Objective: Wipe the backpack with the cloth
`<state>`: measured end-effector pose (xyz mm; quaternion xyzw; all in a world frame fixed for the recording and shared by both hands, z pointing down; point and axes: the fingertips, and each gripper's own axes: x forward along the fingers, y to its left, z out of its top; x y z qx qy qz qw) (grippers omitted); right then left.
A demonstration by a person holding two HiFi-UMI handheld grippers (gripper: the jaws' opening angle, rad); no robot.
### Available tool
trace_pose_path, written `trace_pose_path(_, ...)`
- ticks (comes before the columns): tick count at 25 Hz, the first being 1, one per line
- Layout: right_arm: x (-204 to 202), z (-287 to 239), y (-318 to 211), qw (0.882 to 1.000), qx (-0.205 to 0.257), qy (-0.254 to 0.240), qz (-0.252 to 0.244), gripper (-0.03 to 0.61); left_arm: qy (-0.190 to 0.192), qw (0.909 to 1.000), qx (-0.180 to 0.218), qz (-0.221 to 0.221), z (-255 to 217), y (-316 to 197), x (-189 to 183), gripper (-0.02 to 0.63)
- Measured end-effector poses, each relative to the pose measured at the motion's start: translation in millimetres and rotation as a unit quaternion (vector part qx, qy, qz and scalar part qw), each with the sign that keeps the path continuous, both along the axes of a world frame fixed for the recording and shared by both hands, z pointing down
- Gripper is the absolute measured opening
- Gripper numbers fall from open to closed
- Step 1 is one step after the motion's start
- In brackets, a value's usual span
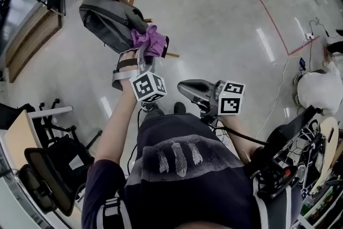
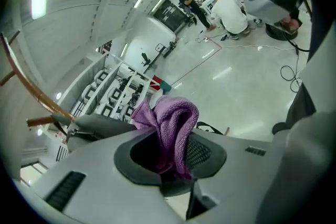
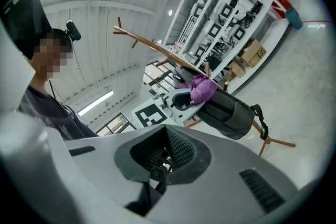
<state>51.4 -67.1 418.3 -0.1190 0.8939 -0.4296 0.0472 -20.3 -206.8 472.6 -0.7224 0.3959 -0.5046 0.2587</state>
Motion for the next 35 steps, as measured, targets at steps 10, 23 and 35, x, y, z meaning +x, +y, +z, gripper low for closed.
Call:
trace_pose_path(10, -19, 2, 12, 1.0, 0.006, 0.006, -0.021, 0.005, 0.067, 0.9929, -0.051, -0.085, 64, -8, -55, 0.114)
trace_pose_path(23, 3, -5, 25, 1.0, 0.003, 0.002, 0.005, 0.005, 0.136, 0.9797, -0.123, -0.08, 85, 24, -31, 0.112)
trace_pose_path(35, -32, -1, 44, 0.998, 0.025, -0.003, -0.055, 0.005, 0.452, 0.8882, -0.051, -0.062, -91, 138, -40, 0.112)
